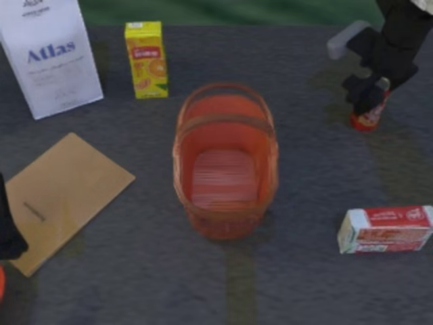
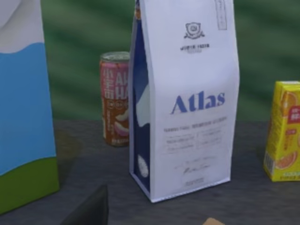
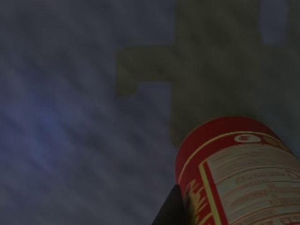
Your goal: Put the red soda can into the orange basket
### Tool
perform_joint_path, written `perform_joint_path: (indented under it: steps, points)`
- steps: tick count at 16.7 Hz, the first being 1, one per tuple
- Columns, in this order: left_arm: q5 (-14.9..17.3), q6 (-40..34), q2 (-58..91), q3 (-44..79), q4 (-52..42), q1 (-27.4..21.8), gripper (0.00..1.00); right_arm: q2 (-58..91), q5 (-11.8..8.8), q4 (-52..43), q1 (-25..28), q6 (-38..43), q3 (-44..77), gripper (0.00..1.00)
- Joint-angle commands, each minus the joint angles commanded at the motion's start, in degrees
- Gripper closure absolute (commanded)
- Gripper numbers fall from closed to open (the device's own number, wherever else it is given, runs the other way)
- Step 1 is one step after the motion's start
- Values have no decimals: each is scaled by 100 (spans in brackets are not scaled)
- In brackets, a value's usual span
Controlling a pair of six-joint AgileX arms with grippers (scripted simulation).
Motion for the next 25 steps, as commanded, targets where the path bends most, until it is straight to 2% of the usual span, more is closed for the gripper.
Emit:
perform_joint_path:
  steps: [9,11,13,15,18,21,25]
  points:
    - [0,0,0,0,0,0,0,0,-2,-3,-21,9,1,100]
    - [0,0,0,0,0,0,0,-9,-107,172,5,61,-100,100]
    - [0,0,0,0,0,0,0,-52,-348,590,51,197,-330,100]
    - [0,0,0,0,0,0,0,-149,-705,1246,108,409,-662,100]
    - [0,0,0,0,0,0,0,-417,-1416,2606,213,832,-1296,100]
    - [0,0,0,0,0,0,0,-821,-2282,4278,343,1334,-2033,100]
    - [0,0,0,0,0,0,0,-1470,-3541,6702,541,2050,-3087,100]
